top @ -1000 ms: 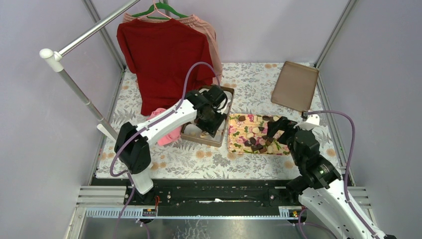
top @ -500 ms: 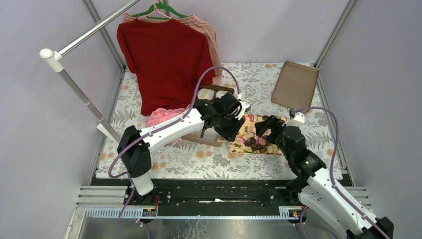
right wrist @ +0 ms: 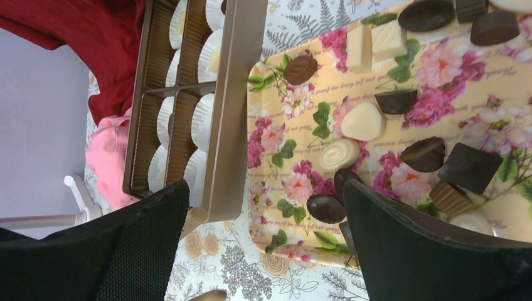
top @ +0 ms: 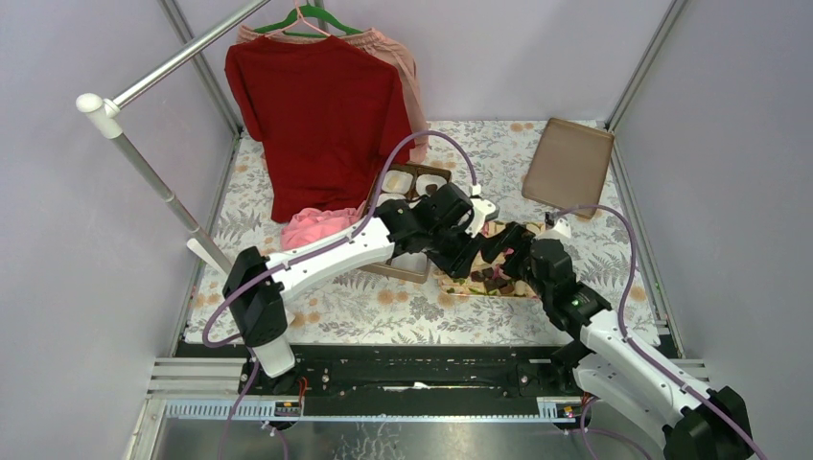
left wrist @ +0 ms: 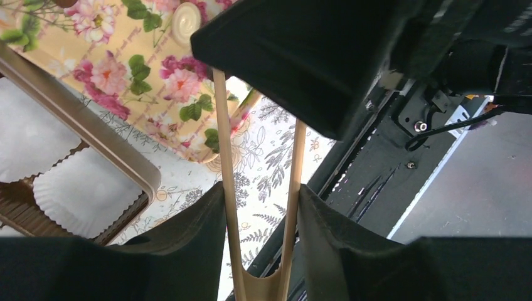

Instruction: Pack the chocolate

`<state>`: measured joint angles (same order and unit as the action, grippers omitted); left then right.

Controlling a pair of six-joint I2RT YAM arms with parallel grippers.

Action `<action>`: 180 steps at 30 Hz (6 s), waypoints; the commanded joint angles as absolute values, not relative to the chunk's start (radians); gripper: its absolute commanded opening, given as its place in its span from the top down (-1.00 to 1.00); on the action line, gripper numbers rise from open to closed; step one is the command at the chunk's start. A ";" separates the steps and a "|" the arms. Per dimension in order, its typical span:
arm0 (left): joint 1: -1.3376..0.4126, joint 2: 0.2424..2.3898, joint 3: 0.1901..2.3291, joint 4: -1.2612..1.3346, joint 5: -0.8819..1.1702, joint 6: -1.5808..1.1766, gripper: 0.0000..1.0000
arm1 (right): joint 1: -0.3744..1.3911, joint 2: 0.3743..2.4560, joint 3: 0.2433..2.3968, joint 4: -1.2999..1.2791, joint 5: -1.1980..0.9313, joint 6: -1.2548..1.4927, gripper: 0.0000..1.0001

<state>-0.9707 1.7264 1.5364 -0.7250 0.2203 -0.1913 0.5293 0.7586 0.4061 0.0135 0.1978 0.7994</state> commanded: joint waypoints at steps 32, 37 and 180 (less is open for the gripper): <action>-0.989 1.844 1.541 -0.668 0.143 -0.096 0.05 | 0.532 0.407 0.587 -0.361 0.609 0.504 -1.00; -0.989 1.880 1.586 -0.730 0.120 0.039 0.05 | 0.533 0.330 0.656 -0.433 0.699 0.410 -1.00; -0.722 1.834 1.624 -0.881 -0.005 -0.085 0.02 | 0.533 0.095 0.627 -0.440 0.817 0.326 -1.00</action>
<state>-0.7071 1.9064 1.6085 -0.8745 -0.0471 -0.0731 0.5293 0.0959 0.6239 -0.4629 0.7959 0.3328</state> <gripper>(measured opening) 0.486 0.995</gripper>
